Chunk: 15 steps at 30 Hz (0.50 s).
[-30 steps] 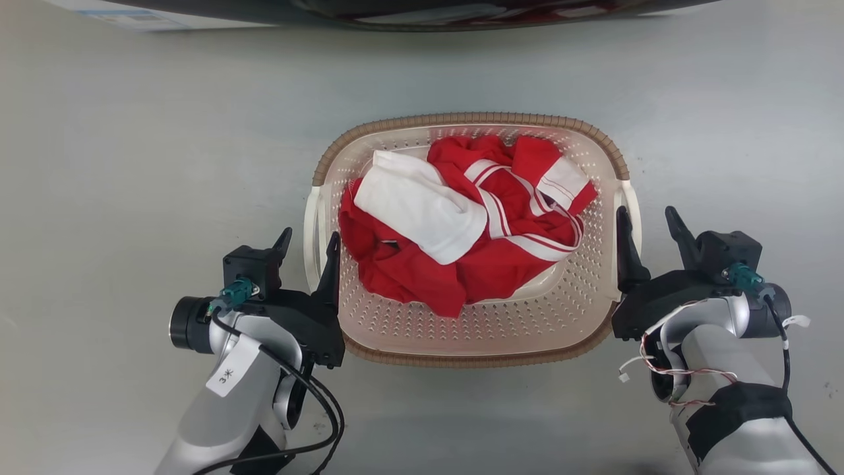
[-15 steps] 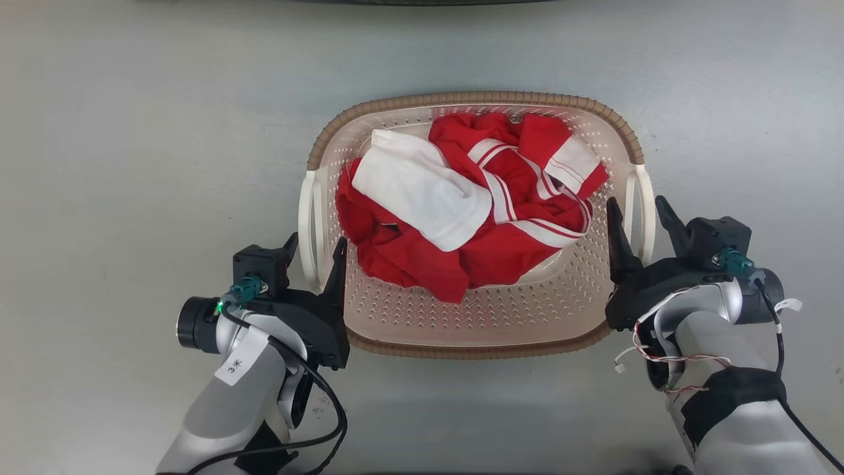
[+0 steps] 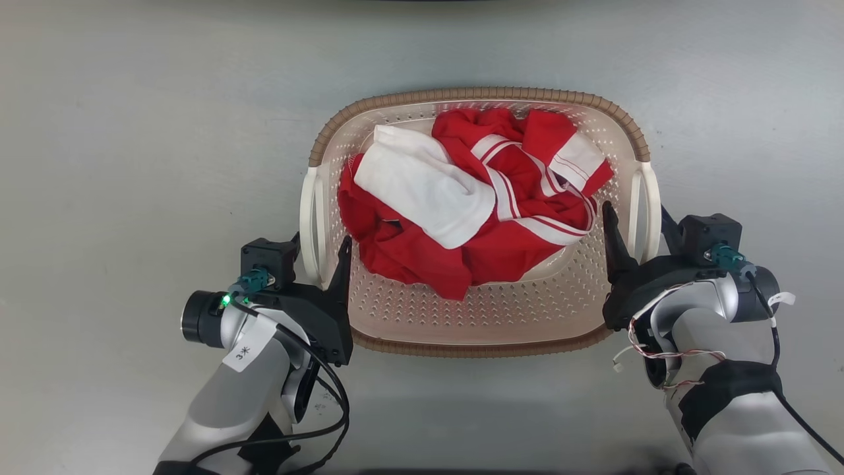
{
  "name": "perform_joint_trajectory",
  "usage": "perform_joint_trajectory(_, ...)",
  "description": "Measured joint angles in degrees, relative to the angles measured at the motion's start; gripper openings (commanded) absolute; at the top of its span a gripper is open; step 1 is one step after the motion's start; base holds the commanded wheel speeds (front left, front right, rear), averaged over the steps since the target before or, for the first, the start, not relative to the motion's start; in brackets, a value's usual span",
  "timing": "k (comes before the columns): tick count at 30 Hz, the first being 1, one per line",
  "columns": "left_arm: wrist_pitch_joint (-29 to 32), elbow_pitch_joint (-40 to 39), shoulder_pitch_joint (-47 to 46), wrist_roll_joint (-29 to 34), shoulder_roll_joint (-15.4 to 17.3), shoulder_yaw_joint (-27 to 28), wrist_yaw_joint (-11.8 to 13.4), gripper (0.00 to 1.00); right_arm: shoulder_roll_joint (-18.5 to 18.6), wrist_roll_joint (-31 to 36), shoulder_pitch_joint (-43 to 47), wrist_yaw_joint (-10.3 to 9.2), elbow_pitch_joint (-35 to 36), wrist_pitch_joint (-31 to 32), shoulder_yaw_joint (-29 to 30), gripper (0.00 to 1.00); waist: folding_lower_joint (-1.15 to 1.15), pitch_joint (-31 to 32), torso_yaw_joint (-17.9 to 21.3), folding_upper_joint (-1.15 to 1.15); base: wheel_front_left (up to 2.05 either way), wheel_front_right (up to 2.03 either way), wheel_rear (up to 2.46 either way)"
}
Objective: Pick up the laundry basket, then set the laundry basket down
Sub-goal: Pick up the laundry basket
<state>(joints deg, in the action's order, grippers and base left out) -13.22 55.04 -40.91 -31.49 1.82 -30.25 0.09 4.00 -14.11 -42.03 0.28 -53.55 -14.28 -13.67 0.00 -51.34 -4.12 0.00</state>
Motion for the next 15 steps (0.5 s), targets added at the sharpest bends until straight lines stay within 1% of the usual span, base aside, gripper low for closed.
perform_joint_trajectory(1,0.0,0.0,-0.1,-0.3,0.0,-0.3,0.1,1.0,0.0,0.0,-0.2,0.01,-0.3,0.0,-0.2,0.8,0.0,-0.1,0.0,0.0,0.0,0.0,0.0)
perform_joint_trajectory(2,0.0,0.0,-0.2,-0.5,0.0,-0.5,0.3,0.99,0.0,0.0,-0.4,0.09,-0.6,0.0,-0.3,0.64,0.0,-0.2,0.0,0.0,0.0,0.0,0.0)
perform_joint_trajectory(3,0.0,0.0,-0.4,-0.8,0.0,-0.9,0.4,0.83,0.0,0.0,-0.6,0.19,-0.8,0.0,-0.5,0.53,0.0,-0.3,0.1,0.0,0.0,0.0,0.0)
perform_joint_trajectory(4,0.0,0.0,-0.4,-0.8,0.0,-0.9,0.4,0.52,0.0,0.0,-0.6,0.19,-0.8,0.0,-0.5,0.44,0.0,-0.3,0.1,0.0,0.0,0.0,0.0)
perform_joint_trajectory(5,0.2,0.0,-0.7,-0.9,0.0,-1.4,0.4,0.24,0.0,0.0,-0.9,0.2,-1.0,0.0,-0.7,0.35,0.0,-0.4,0.1,0.0,0.0,0.0,0.0)
perform_joint_trajectory(6,0.3,0.0,-1.1,-1.2,0.0,-1.8,0.5,0.0,0.0,0.1,-1.1,0.2,-1.2,0.0,-1.0,0.14,0.0,-0.5,0.1,0.0,0.0,0.0,0.0)
perform_joint_trajectory(7,0.4,0.0,-1.4,-1.2,0.0,-2.0,0.5,0.0,0.0,0.2,-1.2,0.2,-1.5,0.0,-1.2,0.0,0.0,-0.6,0.1,0.0,0.0,0.0,0.0)
perform_joint_trajectory(9,0.5,0.2,-1.5,-1.6,0.2,-2.4,1.2,0.0,-0.1,0.2,-1.4,0.2,-2.0,-0.3,-1.3,0.0,0.0,-0.7,0.1,0.0,0.0,0.0,0.0)
perform_joint_trajectory(15,0.5,0.5,-2.1,-3.9,0.2,-4.2,1.9,0.0,-0.1,-0.3,-2.0,0.03,-3.0,-0.5,-2.0,0.0,-0.01,-0.6,0.0,0.0,0.0,0.0,0.0)
